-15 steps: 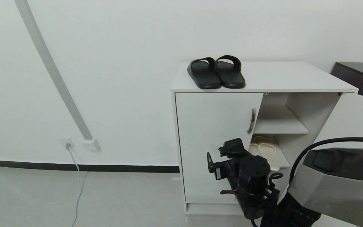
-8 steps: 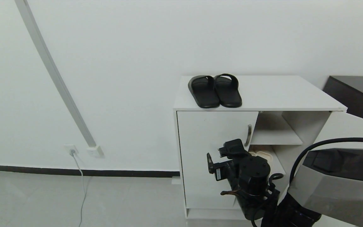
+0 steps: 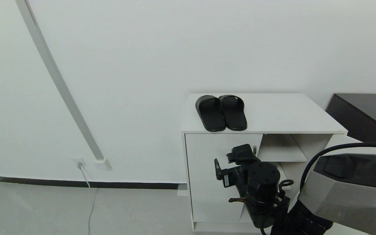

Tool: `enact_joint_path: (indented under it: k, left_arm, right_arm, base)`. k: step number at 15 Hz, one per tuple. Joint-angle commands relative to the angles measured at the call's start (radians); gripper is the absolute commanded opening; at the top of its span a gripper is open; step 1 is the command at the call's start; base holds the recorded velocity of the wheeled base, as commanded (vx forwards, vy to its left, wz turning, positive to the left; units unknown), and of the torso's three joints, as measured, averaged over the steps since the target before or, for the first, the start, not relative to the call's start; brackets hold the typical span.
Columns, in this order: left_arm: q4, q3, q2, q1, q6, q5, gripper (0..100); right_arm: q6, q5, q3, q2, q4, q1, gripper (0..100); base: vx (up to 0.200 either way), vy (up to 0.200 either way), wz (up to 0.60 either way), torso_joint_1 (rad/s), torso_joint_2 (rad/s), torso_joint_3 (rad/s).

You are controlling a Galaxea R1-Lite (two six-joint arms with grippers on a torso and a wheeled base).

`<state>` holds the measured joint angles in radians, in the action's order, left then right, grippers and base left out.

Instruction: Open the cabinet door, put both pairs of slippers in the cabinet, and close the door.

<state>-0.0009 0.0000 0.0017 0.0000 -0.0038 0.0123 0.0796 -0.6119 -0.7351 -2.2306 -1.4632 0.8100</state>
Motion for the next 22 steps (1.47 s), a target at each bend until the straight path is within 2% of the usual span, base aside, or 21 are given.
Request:
enact_joint_path:
  k: [1, 9, 13, 15, 17, 19, 22]
  left_arm:
    - [-0.001, 0.000, 0.000, 0.000, -0.001, 0.000, 0]
    - [-0.001, 0.000, 0.000, 0.000, 0.001, 0.000, 0]
    - [-0.001, 0.000, 0.000, 0.000, 0.007, 0.000, 0]
    - [-0.001, 0.000, 0.000, 0.000, 0.008, 0.000, 0]
    - [-0.001, 0.000, 0.000, 0.000, 0.007, 0.001, 0]
    - [-0.001, 0.000, 0.000, 0.000, 0.004, 0.001, 0]
    - [-0.001, 0.000, 0.000, 0.000, 0.004, 0.001, 0]
  right_arm:
    - [0.000, 0.000, 0.000, 0.000, 0.000, 0.000, 100]
    - [-0.003, 0.000, 0.005, -0.011, -0.003, -0.005, 100]
    - [0.003, 0.000, 0.013, -0.037, -0.065, -0.012, 100]
    - [0.006, -0.002, -0.006, -0.007, -0.043, -0.020, 100]
    - [0.005, -0.002, -0.063, 0.040, 0.060, -0.048, 100]
    - [-0.047, -0.002, -0.156, 0.085, 0.221, -0.064, 100]
    - [-0.146, 0.000, -0.282, 0.195, 0.561, -0.064, 100]
  base:
    - [0.000, 0.000, 0.00, 0.266, -0.60, -0.330]
    - [0.000, 0.000, 0.00, 0.203, -0.44, -0.245]
    - [0.000, 0.000, 0.00, 0.170, -0.36, -0.200]
    - [0.000, 0.000, 0.00, 0.161, -0.34, -0.178]
    - [0.000, 0.000, 0.00, 0.023, -0.04, -0.025]
    - [0.000, 0.000, 0.00, 0.000, 0.00, 0.000]
    - [0.000, 0.000, 0.00, 0.000, 0.00, 0.000]
